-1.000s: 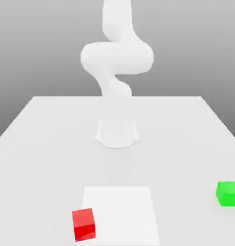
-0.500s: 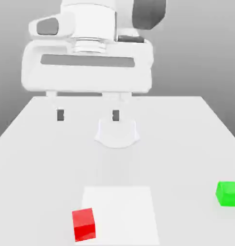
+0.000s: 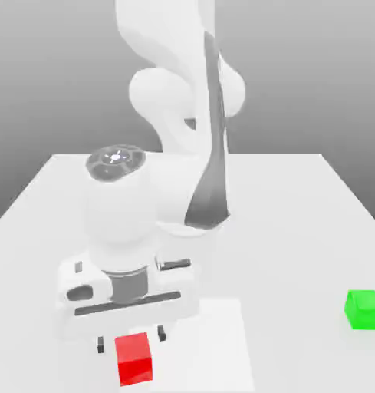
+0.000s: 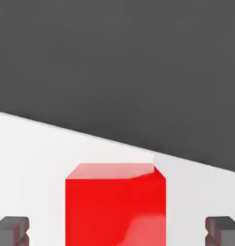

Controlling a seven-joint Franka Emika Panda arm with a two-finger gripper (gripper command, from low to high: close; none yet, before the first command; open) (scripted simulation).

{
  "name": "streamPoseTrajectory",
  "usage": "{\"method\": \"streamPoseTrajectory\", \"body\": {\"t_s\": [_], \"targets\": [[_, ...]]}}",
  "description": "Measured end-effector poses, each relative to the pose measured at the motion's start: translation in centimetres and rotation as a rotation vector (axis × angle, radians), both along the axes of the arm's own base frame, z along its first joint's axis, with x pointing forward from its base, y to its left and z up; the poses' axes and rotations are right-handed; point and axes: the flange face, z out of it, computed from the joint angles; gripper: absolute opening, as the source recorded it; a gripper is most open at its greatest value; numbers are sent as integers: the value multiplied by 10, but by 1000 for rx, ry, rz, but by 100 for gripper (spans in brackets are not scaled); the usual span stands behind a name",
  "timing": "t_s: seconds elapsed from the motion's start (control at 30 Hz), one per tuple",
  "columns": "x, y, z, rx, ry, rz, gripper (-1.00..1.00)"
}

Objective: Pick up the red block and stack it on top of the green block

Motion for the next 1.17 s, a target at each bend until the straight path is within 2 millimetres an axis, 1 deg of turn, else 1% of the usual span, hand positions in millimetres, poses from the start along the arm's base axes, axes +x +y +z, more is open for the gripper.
{"method": "streamPoseTrajectory", "body": {"t_s": [0.17,0.2,0.23,0.3,0.37,0.4,0.43,0.53,0.6,0.67,0.73,0.8,0.87,0.9,0.93,0.97,1.03,1.07,1.17], "targets": [[0,0,0,0,1,0,-100],[0,0,-4,0,1,0,-100],[0,0,0,1,1,0,-100],[1,0,20,1,1,0,-100],[0,0,43,1,1,0,-100],[0,3,55,2,1,5,-100],[3,24,60,4,1,33,-100],[6,98,69,9,3,139,-100],[1,147,73,11,4,210,-100],[-10,197,78,12,5,283,-100],[-26,247,83,12,5,359,-100],[-50,298,88,10,5,443,-100],[-85,354,93,6,4,541,-100],[-102,380,89,3,2,587,-100],[-111,393,80,2,1,607,-100],[-115,399,70,1,0,617,-100],[-119,404,45,0,0,626,-100],[-120,404,37,1,0,627,100],[-120,404,37,1,0,627,100]]}}
